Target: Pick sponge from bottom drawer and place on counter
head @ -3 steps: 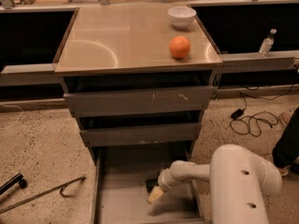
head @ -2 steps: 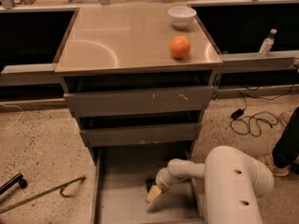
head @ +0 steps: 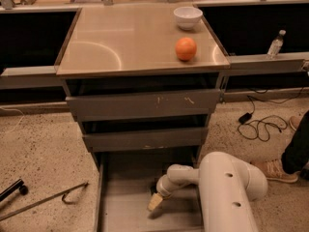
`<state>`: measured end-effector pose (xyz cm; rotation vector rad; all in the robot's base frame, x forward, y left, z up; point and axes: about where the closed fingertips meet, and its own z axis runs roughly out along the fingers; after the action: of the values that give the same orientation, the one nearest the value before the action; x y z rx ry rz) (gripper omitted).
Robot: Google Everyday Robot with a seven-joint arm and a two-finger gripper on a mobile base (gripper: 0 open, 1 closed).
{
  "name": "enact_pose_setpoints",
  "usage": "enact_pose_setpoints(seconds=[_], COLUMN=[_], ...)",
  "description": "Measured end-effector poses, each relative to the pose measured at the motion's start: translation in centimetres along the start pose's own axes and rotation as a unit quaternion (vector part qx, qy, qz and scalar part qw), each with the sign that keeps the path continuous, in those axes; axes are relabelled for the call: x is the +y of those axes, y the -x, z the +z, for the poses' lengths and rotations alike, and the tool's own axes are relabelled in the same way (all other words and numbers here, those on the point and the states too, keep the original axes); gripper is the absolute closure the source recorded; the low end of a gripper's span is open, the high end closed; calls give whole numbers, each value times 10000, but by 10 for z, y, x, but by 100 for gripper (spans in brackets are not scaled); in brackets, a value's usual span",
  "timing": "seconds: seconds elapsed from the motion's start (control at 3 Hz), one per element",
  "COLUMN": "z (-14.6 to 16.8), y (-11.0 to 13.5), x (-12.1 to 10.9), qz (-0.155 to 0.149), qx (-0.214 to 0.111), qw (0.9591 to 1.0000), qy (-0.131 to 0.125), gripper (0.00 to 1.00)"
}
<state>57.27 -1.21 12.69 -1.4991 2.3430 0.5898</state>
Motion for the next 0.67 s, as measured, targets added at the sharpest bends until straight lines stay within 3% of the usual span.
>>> enact_pose_setpoints(seconds=[0.67], z=[17], y=[-8], x=[4], qz=[-87], qx=[451], qw=[9986], qy=[-249], gripper=[0])
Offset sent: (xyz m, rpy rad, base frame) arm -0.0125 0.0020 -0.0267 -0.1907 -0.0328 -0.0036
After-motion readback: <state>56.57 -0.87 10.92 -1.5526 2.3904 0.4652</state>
